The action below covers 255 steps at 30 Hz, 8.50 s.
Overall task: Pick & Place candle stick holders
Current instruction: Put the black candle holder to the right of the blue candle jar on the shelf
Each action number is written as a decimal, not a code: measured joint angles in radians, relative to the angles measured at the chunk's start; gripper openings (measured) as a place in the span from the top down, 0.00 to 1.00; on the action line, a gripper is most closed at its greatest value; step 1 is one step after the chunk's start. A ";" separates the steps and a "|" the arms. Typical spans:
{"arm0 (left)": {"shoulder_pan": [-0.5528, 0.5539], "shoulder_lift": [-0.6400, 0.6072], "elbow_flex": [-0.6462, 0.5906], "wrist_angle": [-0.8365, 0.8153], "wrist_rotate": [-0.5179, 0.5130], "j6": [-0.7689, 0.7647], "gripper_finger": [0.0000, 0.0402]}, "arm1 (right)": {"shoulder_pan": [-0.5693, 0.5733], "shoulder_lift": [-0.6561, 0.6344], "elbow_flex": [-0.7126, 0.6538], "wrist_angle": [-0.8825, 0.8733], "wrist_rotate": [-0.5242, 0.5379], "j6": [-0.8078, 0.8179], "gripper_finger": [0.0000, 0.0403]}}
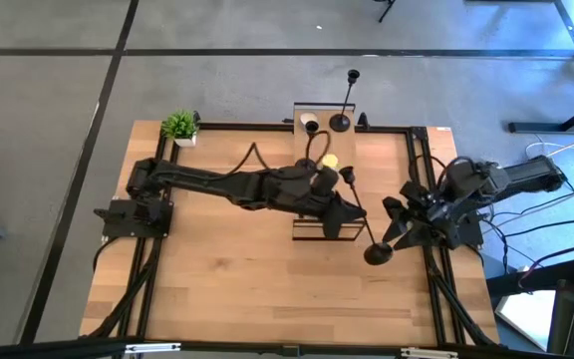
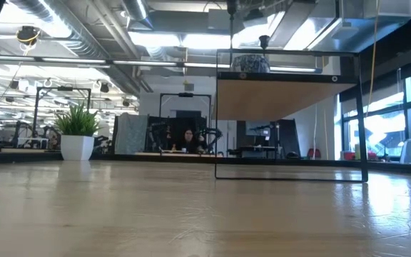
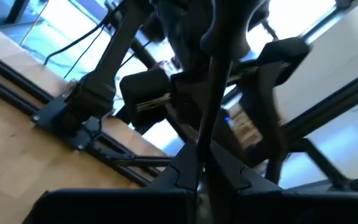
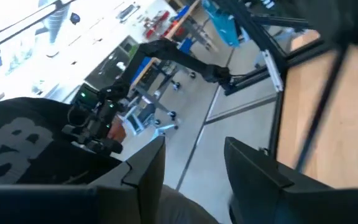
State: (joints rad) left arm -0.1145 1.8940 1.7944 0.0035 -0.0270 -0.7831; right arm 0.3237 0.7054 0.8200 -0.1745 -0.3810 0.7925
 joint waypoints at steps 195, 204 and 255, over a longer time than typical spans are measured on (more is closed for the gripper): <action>-0.447 -0.110 0.110 -0.733 -1.230 -0.330 0.55 | 0.116 0.429 0.000 -0.132 1.297 -0.150 0.97; -0.447 -0.110 0.110 -0.733 -1.227 -0.331 0.55 | 0.116 0.433 0.000 -0.129 1.305 -0.149 0.97; -0.447 -0.110 0.110 -0.732 -1.211 -0.333 0.55 | 0.189 0.433 0.000 -0.242 1.376 -0.048 0.95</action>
State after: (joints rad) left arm -0.5613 1.7844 1.9045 -0.7282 -1.2381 -1.1164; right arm 0.5125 1.1385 0.8200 -0.4161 0.9954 0.7444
